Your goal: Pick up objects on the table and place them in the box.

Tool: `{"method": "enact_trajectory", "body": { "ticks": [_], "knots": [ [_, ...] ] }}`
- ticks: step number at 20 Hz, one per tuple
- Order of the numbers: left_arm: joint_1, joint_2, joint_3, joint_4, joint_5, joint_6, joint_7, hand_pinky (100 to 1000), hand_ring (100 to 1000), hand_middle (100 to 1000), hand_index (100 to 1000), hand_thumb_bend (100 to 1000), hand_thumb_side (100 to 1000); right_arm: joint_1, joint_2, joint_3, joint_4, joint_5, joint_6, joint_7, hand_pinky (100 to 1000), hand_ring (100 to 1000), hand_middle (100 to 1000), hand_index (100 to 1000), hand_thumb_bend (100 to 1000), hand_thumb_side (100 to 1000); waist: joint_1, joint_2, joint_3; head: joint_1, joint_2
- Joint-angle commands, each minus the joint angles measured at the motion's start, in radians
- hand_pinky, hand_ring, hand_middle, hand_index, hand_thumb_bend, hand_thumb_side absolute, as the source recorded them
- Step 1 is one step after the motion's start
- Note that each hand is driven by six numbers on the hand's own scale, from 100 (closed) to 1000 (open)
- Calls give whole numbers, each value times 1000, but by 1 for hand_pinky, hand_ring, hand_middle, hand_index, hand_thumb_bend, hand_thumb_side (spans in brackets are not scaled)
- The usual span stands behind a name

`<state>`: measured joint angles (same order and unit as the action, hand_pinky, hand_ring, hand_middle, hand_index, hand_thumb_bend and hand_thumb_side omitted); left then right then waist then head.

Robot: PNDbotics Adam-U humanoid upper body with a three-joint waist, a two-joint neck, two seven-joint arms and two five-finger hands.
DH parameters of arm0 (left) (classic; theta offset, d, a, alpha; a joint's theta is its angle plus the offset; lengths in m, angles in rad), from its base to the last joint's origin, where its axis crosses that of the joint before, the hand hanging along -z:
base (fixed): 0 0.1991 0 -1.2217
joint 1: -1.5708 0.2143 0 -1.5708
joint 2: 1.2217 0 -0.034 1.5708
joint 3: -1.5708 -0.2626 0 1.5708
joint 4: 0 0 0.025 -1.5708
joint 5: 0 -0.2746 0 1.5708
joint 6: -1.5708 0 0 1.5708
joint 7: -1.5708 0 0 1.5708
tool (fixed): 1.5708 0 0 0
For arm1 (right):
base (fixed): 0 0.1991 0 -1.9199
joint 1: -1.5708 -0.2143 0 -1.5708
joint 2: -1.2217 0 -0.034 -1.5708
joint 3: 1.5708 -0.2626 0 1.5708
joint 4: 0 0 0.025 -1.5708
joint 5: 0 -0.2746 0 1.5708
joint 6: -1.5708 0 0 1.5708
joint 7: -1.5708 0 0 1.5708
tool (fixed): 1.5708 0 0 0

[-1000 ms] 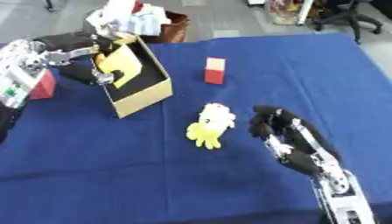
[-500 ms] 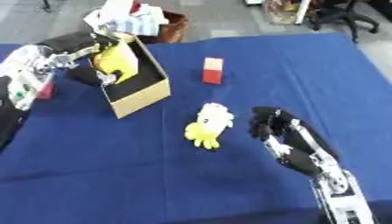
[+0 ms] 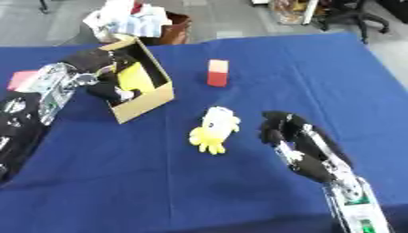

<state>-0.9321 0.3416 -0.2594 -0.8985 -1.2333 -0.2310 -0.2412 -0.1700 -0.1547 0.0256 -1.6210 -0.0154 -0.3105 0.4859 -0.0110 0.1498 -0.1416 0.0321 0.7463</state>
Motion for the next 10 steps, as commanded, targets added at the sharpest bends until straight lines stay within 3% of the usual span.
{"method": "enact_trajectory", "body": {
  "ticks": [1, 3, 10],
  "knots": [
    [-23, 17, 9, -26, -41, 7, 29, 916, 883, 968, 991, 588, 924, -8, -7, -2, -10, -5, -1, 2, 609, 634, 634, 829, 100, 470, -1, -16, 0, -4, -2],
    [-23, 21, 11, -34, -49, 7, 35, 929, 894, 982, 1000, 613, 1000, -8, -7, -2, -10, -5, -1, 1, 609, 634, 634, 829, 100, 470, -1, -17, 1, -4, -2],
    [-17, 64, 6, -120, 6, -11, 29, 935, 899, 983, 1000, 653, 1000, -7, -8, -3, -9, -4, 0, 2, 609, 634, 634, 829, 100, 470, 1, -18, 5, -8, -3]
  ]
}}
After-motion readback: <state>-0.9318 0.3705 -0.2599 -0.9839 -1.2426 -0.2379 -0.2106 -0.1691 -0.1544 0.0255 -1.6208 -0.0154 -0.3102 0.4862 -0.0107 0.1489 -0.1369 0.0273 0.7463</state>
